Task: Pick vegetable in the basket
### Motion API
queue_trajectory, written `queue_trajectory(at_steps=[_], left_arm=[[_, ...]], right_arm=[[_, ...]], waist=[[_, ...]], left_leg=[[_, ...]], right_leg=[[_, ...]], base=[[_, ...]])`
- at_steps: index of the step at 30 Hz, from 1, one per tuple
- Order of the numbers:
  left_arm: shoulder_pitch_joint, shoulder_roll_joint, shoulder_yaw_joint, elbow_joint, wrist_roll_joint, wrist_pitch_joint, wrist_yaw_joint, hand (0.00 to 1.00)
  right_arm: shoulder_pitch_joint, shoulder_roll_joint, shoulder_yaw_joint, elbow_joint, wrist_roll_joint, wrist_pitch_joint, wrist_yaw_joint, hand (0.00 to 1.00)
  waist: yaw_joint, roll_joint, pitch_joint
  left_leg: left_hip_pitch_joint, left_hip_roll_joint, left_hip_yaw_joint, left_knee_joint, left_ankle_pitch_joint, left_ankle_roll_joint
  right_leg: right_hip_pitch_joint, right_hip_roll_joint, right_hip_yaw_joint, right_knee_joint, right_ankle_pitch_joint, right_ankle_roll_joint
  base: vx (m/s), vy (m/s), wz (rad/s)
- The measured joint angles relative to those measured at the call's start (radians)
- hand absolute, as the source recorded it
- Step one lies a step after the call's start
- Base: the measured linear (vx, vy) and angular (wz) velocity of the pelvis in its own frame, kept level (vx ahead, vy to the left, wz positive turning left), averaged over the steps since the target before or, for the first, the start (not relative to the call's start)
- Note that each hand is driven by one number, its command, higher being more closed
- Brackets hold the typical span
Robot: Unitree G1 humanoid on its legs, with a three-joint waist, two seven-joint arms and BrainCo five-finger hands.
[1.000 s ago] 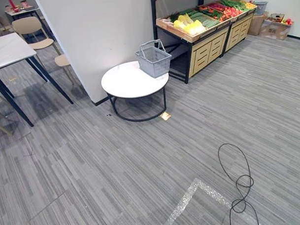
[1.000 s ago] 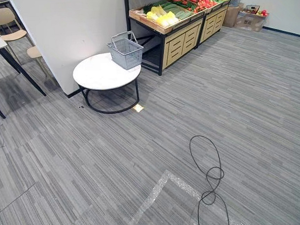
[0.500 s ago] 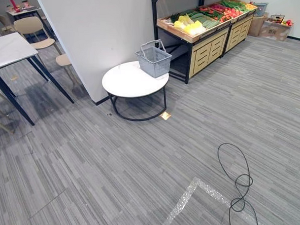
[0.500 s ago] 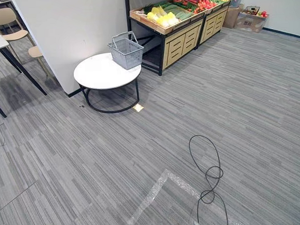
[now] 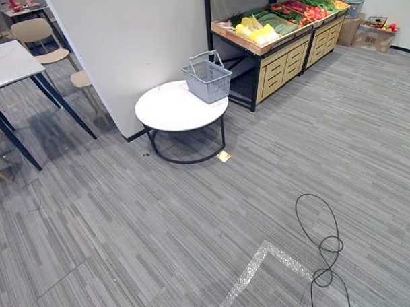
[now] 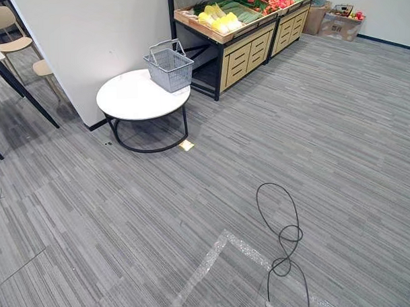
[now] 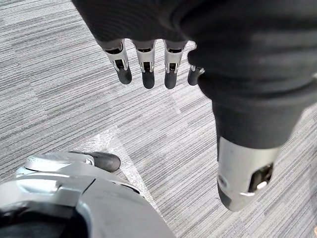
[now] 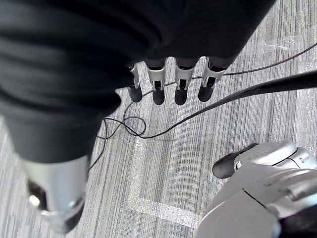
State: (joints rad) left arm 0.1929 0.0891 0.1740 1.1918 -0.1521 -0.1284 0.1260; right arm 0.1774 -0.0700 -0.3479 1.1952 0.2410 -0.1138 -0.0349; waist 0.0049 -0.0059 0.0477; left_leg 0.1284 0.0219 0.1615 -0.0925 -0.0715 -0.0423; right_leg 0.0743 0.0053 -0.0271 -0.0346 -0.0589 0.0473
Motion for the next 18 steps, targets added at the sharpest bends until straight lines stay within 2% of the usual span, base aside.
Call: queue_trajectory(at_steps=[9,11,14,15,17,18], left_arm=[[-0.013,0.002,-0.001,0.000,0.000,0.000,-0.002,0.00],[-0.031,0.004,0.010,-0.002,-0.001,0.000,0.006,0.00],[-0.054,0.009,0.048,-0.019,-0.002,0.000,0.021,0.00],[-0.057,0.011,0.070,-0.023,-0.002,0.000,0.024,0.00],[-0.058,0.001,0.131,-0.040,-0.003,0.004,0.026,0.00],[-0.057,-0.006,0.159,-0.050,-0.003,0.003,0.025,0.00]], right_arm=[[-0.010,0.000,0.001,-0.001,0.004,0.000,0.001,0.00],[-0.042,0.002,0.002,-0.005,0.005,0.000,0.001,0.00],[-0.063,0.021,-0.011,-0.012,0.017,-0.001,0.000,0.00],[-0.063,0.035,-0.026,-0.013,0.035,-0.001,-0.001,0.00],[-0.051,0.050,-0.037,-0.026,0.046,-0.003,-0.002,0.00],[-0.045,0.049,-0.034,-0.038,0.046,-0.002,-0.002,0.00]], waist=[[0.002,-0.002,0.018],[0.004,0.003,0.041],[0.000,-0.026,0.096],[0.001,-0.041,0.102],[0.007,-0.059,0.110],[0.008,-0.059,0.112]], left_leg=[[-0.015,0.006,0.007,0.000,0.000,0.000],[-0.039,0.010,0.024,0.005,0.005,-0.003],[-0.049,0.010,0.026,0.028,-0.003,-0.010],[-0.062,0.010,0.025,0.061,-0.025,-0.024],[-0.132,0.042,0.037,0.265,-0.124,-0.031],[-0.166,0.059,0.052,0.353,-0.145,-0.034]], right_leg=[[-0.021,0.007,0.005,0.010,0.001,-0.002],[-0.082,0.010,0.015,0.083,-0.021,-0.027],[-0.139,0.006,0.014,0.208,-0.085,-0.038],[-0.157,0.002,0.012,0.251,-0.111,-0.042],[-0.169,0.007,0.009,0.321,-0.172,-0.059],[-0.165,0.012,0.006,0.325,-0.185,-0.074]], base=[[0.00,-0.005,-0.03],[-0.02,-0.030,-0.22],[-0.02,-0.058,0.00],[-0.02,-0.098,0.08],[0.01,-0.122,0.03],[0.02,-0.141,0.06]])
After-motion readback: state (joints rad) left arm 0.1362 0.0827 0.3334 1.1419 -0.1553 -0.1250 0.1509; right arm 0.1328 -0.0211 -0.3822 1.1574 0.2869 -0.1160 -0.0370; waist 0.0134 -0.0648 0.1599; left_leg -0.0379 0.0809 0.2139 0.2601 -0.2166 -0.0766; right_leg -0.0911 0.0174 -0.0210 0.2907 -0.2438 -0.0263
